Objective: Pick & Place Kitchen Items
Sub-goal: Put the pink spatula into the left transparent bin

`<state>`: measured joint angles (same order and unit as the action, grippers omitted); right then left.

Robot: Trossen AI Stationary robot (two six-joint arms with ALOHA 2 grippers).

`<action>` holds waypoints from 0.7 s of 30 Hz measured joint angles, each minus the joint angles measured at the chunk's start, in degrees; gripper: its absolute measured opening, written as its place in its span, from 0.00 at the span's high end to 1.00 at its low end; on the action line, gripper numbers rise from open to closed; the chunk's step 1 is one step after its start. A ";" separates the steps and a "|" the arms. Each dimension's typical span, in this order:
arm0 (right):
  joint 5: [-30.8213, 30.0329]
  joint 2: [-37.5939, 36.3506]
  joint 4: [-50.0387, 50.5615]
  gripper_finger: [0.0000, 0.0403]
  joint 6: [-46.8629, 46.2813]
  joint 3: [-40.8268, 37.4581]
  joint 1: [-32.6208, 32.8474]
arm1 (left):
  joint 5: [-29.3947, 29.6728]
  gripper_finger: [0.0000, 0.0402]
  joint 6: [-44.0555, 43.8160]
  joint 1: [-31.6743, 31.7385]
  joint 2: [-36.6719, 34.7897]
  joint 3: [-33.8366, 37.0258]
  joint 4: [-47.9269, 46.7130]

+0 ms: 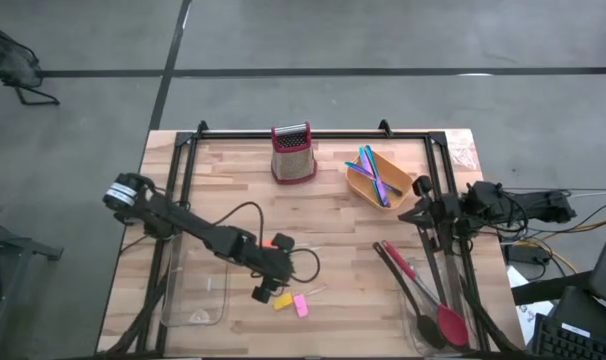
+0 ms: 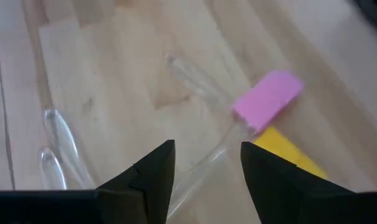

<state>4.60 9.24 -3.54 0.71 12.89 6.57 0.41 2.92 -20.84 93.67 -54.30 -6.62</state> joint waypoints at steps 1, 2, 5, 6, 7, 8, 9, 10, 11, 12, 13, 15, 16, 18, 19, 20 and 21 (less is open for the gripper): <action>0.05 -0.87 0.19 0.98 -0.65 -0.15 0.00 | 0.10 0.53 0.06 0.01 0.67 -0.08 -0.18; 0.28 -1.86 0.34 0.98 -0.98 -0.30 -0.02 | 0.10 0.54 0.07 -0.03 1.16 -0.12 -0.37; 0.49 -4.71 1.91 0.98 -0.71 -1.06 0.02 | 0.04 0.55 0.47 -0.16 2.61 -0.09 -0.32; 0.35 -5.74 3.47 0.98 0.12 -1.24 0.00 | 0.04 0.55 0.65 -0.17 3.12 -0.03 -0.30; -0.11 -6.81 5.37 0.98 1.21 -1.34 0.00 | 0.02 0.55 0.68 -0.17 3.62 0.00 -0.35; -0.40 -7.98 7.31 0.98 1.58 -1.43 0.01 | 0.04 0.55 0.68 -0.15 4.10 0.01 -0.37; -1.06 -8.98 8.76 0.98 1.34 -1.66 0.02 | 0.04 0.55 0.68 -0.15 4.51 0.06 -0.37; -1.89 -9.25 9.59 0.98 0.82 -1.97 -0.02 | 0.04 0.55 0.68 -0.15 4.86 0.07 -0.39; -2.15 -9.25 10.12 0.98 0.52 -2.18 0.00 | 0.06 0.55 0.70 -0.13 5.01 0.08 -0.39; -2.18 -9.24 11.34 0.98 0.47 -2.37 0.00 | 0.06 0.55 0.76 -0.17 5.15 0.06 -0.45; -2.14 -8.93 12.40 0.98 -0.03 -2.92 0.02 | 0.04 0.55 1.06 -0.20 5.32 0.08 -0.49; -2.01 -8.14 12.40 0.98 -1.55 -4.03 0.03 | 0.05 0.55 1.81 -0.24 5.60 0.07 -0.48; -1.99 -8.09 12.24 0.98 -2.00 -4.74 0.02 | 0.04 0.55 1.89 -0.24 5.65 0.12 -0.55; -1.76 -8.11 11.77 0.98 -2.12 -6.65 0.02 | 0.04 0.55 2.02 -0.24 5.83 0.10 -0.04; -1.73 -8.15 10.98 0.98 -2.26 -7.82 0.02 | 0.04 0.55 2.59 -0.22 5.83 0.10 -0.08; -1.75 -8.47 10.17 0.98 -2.57 -9.04 0.02 | 0.04 0.55 3.18 -0.22 5.87 0.10 -0.41; -1.85 -8.65 9.04 0.98 -2.92 -10.10 0.02 | 0.04 0.55 3.51 -0.22 6.05 0.10 -0.33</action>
<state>2.75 0.59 5.50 -2.21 2.79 6.59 0.45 6.43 -21.06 99.72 -54.19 -6.94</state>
